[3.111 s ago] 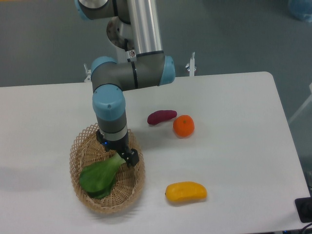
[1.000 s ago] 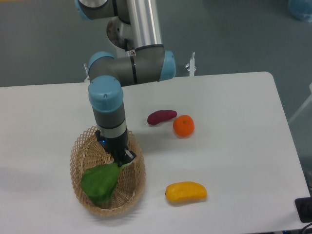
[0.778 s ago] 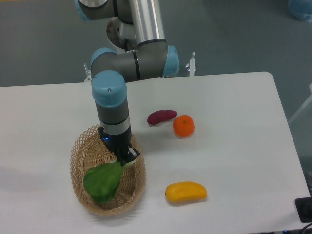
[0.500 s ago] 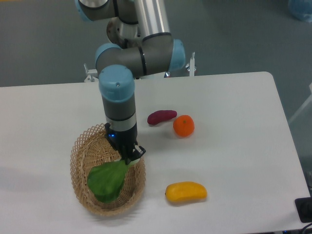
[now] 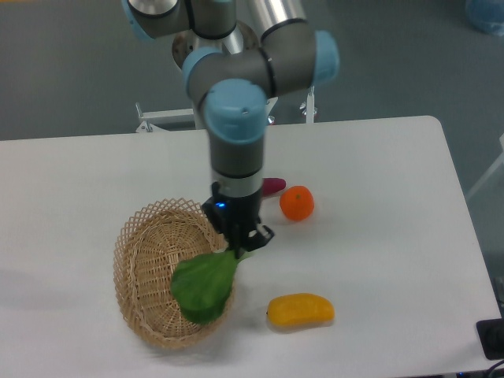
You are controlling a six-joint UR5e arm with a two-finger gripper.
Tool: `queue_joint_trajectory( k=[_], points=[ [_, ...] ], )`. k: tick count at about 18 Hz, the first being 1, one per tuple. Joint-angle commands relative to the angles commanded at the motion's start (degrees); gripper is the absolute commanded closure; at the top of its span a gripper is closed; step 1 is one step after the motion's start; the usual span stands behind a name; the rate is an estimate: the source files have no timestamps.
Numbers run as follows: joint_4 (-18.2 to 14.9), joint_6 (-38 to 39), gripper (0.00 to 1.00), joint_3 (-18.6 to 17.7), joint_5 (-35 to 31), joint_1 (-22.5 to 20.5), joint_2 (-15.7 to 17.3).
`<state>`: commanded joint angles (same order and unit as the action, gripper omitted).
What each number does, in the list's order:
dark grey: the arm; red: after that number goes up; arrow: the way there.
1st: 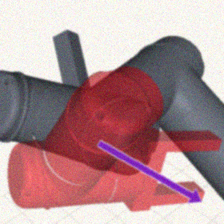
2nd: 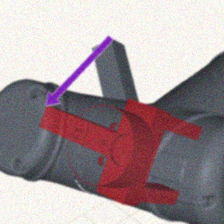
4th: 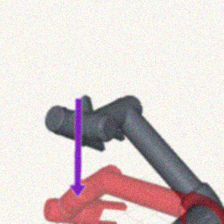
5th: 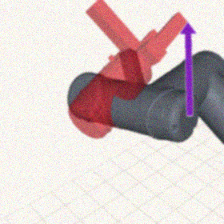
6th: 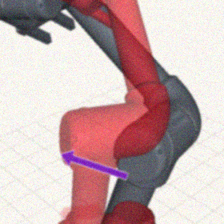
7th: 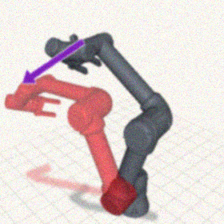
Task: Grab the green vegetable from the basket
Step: 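Lift the bok choy out of the basket and carry it beside the orange, then hold the bok choy raised above the table near the orange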
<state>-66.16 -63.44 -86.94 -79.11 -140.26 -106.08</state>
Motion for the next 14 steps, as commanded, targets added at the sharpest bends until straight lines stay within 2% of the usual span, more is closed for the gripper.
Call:
queue_joint_trajectory(
  k=[2, 8, 14],
  points=[
    [-2.7, -4.1, 0.88, 1.2, 0.4, -3.1, 0.1],
    [-5.6, -14.6, 0.87, 1.3, 2.1, -10.3, 0.8],
    [-5.7, -18.6, 0.88, 2.1, 2.0, -13.0, 0.7]
  ],
)
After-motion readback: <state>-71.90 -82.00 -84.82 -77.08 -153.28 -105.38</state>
